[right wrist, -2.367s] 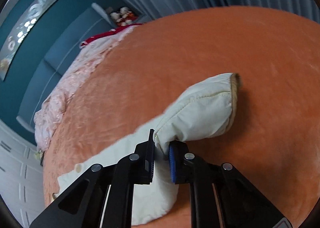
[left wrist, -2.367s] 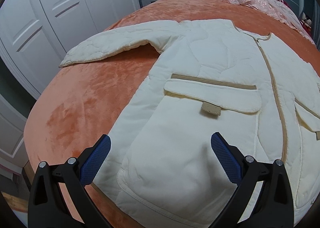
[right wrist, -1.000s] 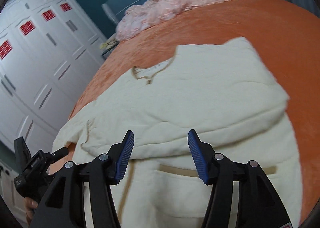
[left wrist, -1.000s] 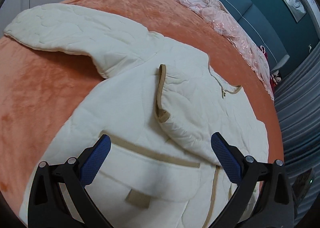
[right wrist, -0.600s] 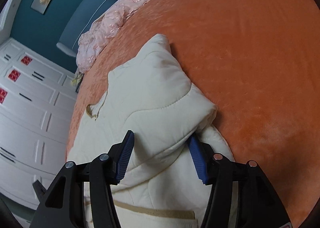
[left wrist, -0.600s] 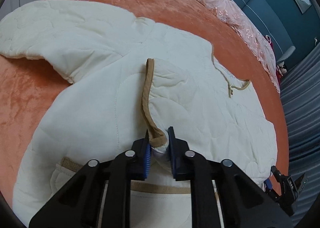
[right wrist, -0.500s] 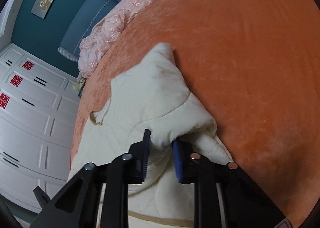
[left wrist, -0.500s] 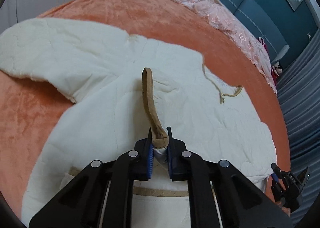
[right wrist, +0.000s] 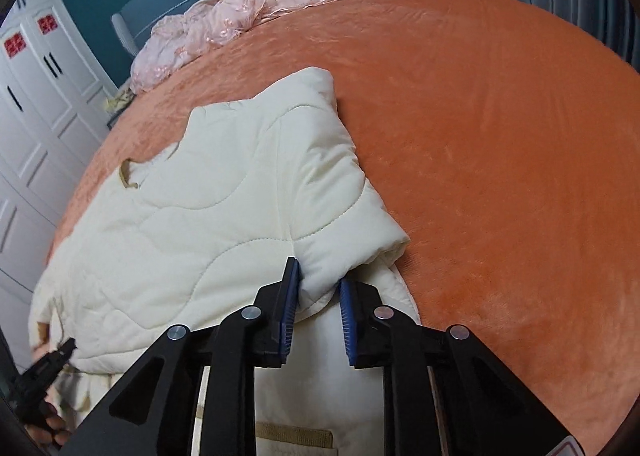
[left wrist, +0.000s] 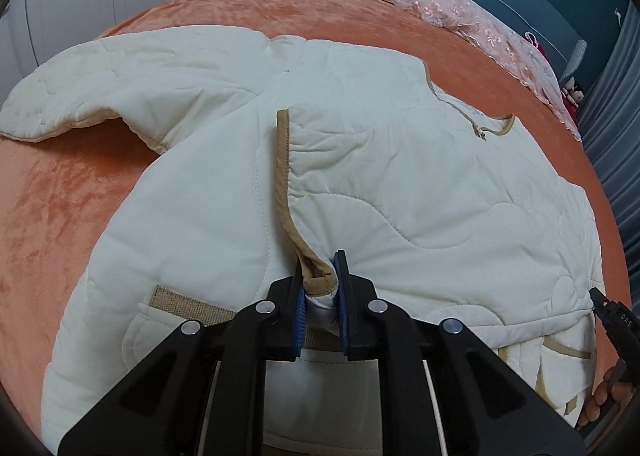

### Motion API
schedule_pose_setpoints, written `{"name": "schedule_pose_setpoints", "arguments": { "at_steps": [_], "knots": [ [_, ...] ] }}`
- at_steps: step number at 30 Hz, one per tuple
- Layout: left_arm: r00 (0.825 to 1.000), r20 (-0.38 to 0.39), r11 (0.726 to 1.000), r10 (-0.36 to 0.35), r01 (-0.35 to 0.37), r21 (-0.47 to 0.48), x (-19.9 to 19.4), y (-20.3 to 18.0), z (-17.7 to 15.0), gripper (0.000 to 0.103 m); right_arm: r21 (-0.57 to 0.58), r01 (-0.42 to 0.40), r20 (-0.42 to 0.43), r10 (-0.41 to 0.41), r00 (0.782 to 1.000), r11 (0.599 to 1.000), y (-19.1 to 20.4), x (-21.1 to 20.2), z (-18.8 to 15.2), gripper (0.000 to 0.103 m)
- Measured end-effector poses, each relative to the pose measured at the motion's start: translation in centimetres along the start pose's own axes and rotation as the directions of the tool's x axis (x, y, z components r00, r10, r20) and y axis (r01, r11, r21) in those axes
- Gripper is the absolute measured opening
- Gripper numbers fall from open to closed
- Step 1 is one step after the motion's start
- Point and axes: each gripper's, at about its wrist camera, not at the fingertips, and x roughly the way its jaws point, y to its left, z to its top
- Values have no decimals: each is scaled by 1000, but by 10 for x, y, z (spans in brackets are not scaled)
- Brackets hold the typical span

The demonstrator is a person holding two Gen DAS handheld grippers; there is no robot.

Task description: Fold large clothes

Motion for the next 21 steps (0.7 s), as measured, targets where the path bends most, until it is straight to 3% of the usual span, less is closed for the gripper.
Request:
{"name": "schedule_pose_setpoints", "arguments": {
  "at_steps": [1,4,6,8,12,16,21],
  "knots": [
    [1000,2,1000,6,-6,2,-3,1,1,19,-25,41,12,-41,999,999,4,-7,-1,31],
    [997,42,998,68,-68,1,-26,7,4,38,-77,131,102,-122,987,988,10,-43,-7,32],
    [991,103,996,88,-88,-11,-48,10,9,42,-106,102,158,-84,984,989,24,-67,-7,33],
    [984,154,996,93,-93,-9,-65,3,16,45,-148,52,146,-30,989,988,46,-73,-5,33],
    [989,145,997,30,-40,67,-60,-35,22,52,-206,-59,68,74,995,977,97,-50,-9,33],
    [994,98,986,47,-61,153,-30,-62,8,52,-242,-74,0,76,997,968,126,-17,-25,33],
    [996,63,983,66,-75,169,-1,-63,-11,52,-258,-51,-18,48,999,965,125,4,-46,33]
  ]
}}
